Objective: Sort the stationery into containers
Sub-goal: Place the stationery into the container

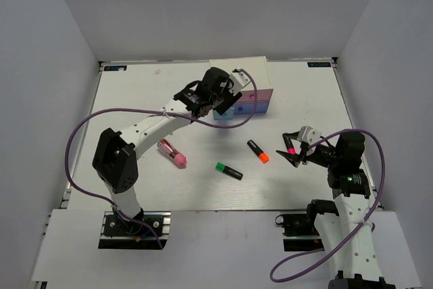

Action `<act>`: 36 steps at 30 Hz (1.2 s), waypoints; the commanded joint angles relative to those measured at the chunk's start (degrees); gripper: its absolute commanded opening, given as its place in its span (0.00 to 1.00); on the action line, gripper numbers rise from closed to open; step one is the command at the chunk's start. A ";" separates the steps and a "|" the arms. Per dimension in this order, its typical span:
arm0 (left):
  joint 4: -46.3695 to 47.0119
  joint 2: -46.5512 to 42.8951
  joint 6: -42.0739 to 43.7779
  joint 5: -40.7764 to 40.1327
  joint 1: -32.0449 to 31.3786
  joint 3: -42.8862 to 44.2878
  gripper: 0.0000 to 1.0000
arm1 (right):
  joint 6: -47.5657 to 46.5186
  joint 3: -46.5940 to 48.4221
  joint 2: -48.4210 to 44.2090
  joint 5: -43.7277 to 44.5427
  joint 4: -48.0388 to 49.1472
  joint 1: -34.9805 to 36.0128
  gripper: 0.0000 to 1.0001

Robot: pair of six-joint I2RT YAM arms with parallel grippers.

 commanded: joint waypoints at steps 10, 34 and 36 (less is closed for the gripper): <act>-10.97 6.65 7.75 10.77 3.21 14.25 0.22 | -0.90 -0.20 -0.33 -0.48 0.09 -0.10 0.64; -19.67 5.60 17.34 22.28 6.90 14.95 0.24 | -1.17 -0.29 -0.06 -1.19 0.18 -0.19 0.64; -20.20 5.07 17.34 22.89 6.90 14.43 0.24 | -1.17 -0.20 -0.15 -1.10 0.18 -0.19 0.64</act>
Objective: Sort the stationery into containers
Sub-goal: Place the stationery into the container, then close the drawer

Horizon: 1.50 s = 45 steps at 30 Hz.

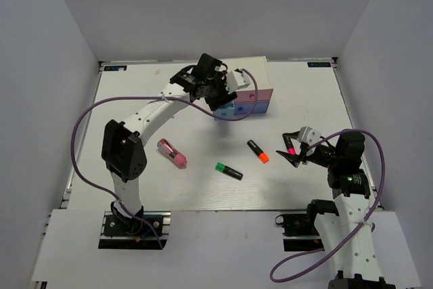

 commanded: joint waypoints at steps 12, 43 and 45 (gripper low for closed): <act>-0.48 -5.00 1.03 1.54 0.46 -2.74 0.65 | -0.42 -0.20 -0.26 -1.06 0.14 -0.27 0.64; 40.21 -33.75 -44.40 11.81 -0.07 -48.18 0.18 | -0.25 -1.08 0.35 -0.62 2.41 -0.19 0.04; 41.36 -32.08 -45.90 11.82 -0.07 -48.18 0.16 | 0.19 -0.99 0.61 -0.44 2.42 -0.19 0.05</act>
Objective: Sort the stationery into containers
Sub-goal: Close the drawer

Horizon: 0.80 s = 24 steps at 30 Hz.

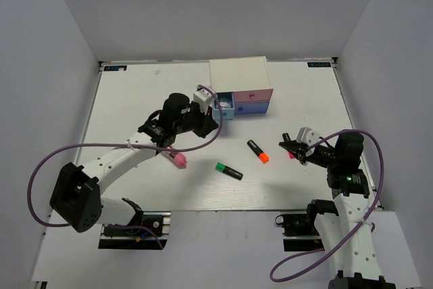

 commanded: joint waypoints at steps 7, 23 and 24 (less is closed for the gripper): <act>12.49 8.97 -12.44 -2.41 -0.16 0.02 0.16 | 0.91 -0.42 0.00 0.81 2.18 -0.19 0.12; 26.57 16.36 -18.95 -18.59 -0.16 1.76 0.15 | 0.65 -1.04 -0.09 1.34 2.62 -0.28 0.16; 26.57 16.88 -18.95 -19.12 -0.16 2.55 0.15 | 0.56 -1.12 -0.17 1.34 2.62 -0.27 0.16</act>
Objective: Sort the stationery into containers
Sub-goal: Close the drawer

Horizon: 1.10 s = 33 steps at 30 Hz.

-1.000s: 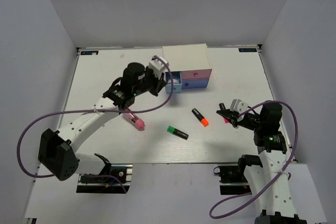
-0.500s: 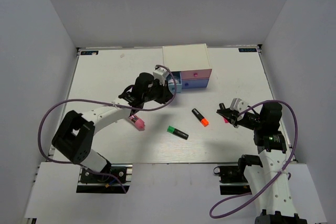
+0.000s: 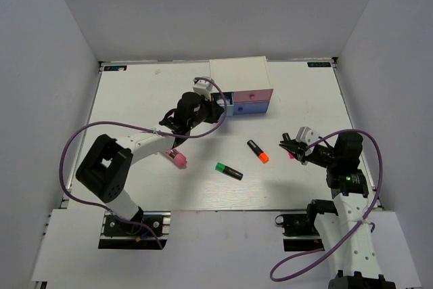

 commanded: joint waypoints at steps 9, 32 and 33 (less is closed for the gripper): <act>5.55 5.43 -0.90 -8.19 -0.09 5.25 0.15 | -0.29 -0.47 -0.55 0.31 1.72 -0.25 0.18; 17.07 10.54 0.68 -16.46 -1.15 3.68 0.11 | -0.12 -0.74 -0.54 1.11 2.08 -0.25 0.24; 17.07 10.54 0.68 -16.45 -1.15 3.68 0.11 | -0.29 -0.56 -0.46 1.11 1.99 -0.17 0.26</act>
